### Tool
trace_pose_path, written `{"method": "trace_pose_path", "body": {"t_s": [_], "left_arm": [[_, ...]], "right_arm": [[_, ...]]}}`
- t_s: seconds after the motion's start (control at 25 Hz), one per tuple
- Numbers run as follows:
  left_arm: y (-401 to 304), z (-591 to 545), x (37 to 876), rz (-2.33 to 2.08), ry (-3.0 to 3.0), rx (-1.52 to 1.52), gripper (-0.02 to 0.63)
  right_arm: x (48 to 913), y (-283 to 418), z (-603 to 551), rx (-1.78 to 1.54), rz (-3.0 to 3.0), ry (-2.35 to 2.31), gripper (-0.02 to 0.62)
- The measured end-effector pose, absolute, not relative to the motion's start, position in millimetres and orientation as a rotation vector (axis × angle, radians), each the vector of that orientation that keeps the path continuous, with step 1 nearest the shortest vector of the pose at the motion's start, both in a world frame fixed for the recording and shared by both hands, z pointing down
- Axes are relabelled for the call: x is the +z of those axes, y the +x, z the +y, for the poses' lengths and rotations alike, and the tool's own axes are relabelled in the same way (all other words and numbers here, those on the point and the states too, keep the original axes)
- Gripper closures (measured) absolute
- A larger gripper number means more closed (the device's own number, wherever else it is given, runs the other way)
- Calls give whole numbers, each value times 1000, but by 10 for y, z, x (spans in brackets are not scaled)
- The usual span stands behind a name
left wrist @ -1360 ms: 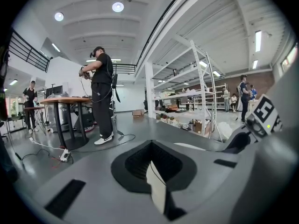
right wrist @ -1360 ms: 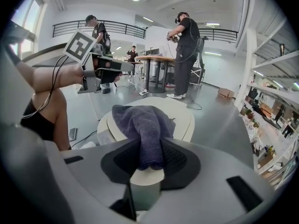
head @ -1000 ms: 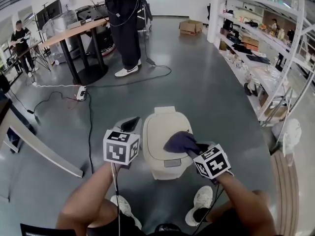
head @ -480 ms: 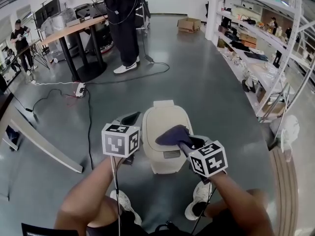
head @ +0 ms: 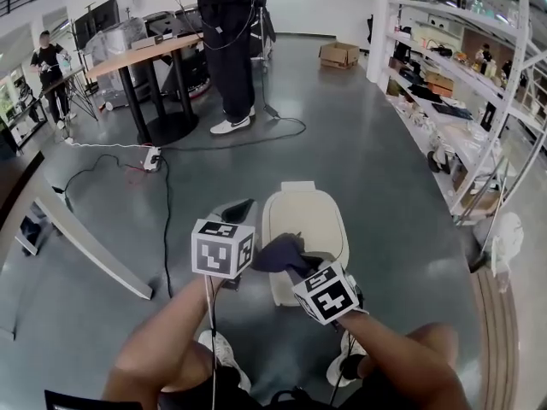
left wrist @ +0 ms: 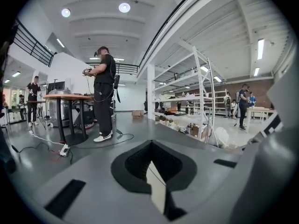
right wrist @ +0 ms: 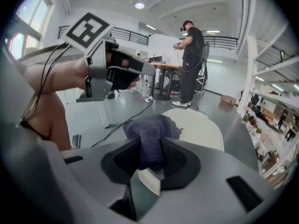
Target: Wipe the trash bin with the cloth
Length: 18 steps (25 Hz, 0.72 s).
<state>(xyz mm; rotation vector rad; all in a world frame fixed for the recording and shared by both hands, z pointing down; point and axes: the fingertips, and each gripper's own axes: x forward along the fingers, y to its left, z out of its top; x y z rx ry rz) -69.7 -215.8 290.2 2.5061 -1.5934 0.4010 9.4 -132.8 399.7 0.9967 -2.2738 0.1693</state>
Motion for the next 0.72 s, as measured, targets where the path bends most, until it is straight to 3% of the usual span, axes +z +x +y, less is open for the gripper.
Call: {"method": "trace_pose_path", "body": {"t_s": [0.72], "left_arm": [[-787,-2108,2882,-1591,2528,387,609]], "right_arm": [[4142,175,-1302,123,-2231,997,497]]}}
